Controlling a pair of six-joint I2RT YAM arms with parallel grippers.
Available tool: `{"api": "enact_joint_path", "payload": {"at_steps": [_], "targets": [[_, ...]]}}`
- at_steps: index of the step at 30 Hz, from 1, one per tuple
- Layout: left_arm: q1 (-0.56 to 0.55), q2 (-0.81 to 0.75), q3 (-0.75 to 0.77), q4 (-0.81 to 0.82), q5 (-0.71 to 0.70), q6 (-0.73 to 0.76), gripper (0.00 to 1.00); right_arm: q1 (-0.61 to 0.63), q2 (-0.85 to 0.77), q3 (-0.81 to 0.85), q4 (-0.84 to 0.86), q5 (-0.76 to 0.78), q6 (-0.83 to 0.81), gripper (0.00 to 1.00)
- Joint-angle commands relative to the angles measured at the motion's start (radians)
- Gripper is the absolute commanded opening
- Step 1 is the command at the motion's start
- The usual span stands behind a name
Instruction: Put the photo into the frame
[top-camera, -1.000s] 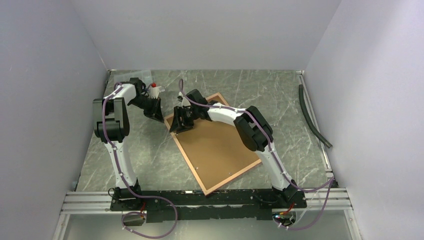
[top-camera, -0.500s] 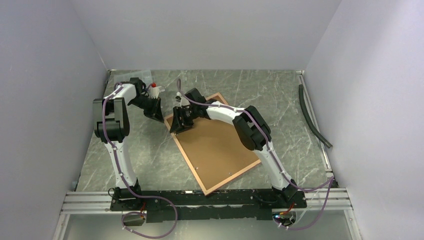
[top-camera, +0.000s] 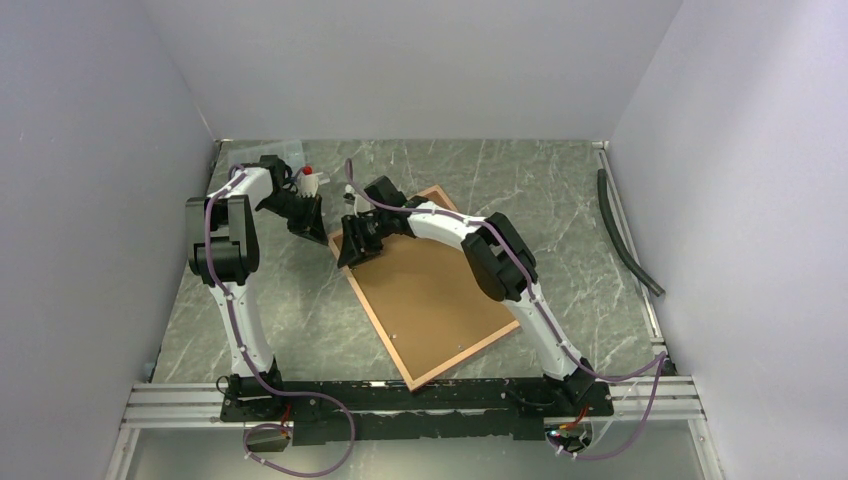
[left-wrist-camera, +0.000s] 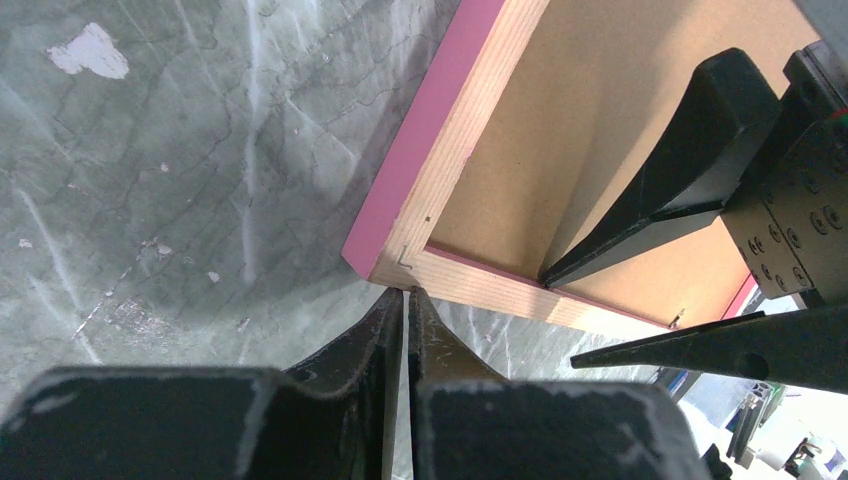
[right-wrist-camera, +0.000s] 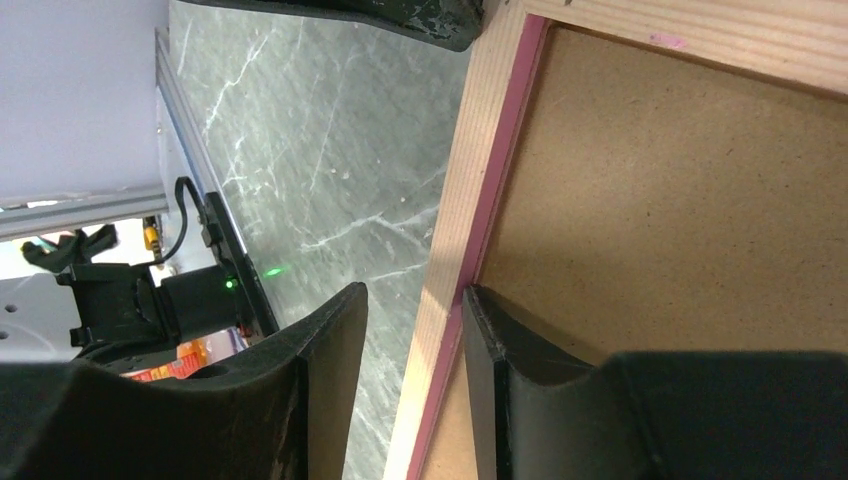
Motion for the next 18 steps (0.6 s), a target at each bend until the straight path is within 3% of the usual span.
{"api": "enact_joint_path", "payload": {"at_steps": [1,14,18], "targets": [[-0.041,-0.009,0.002,0.048,-0.009,-0.015,0.11,0.032,0.038,0.019,-0.081,0.033,-0.041,0.43],[-0.041,-0.023,-0.008,0.049,-0.022,-0.007,0.1,0.031,0.009,-0.02,-0.113,0.031,-0.046,0.4],[-0.041,-0.036,-0.008,0.033,-0.015,-0.006,0.1,0.028,0.004,0.035,-0.169,0.031,-0.082,0.52]]}}
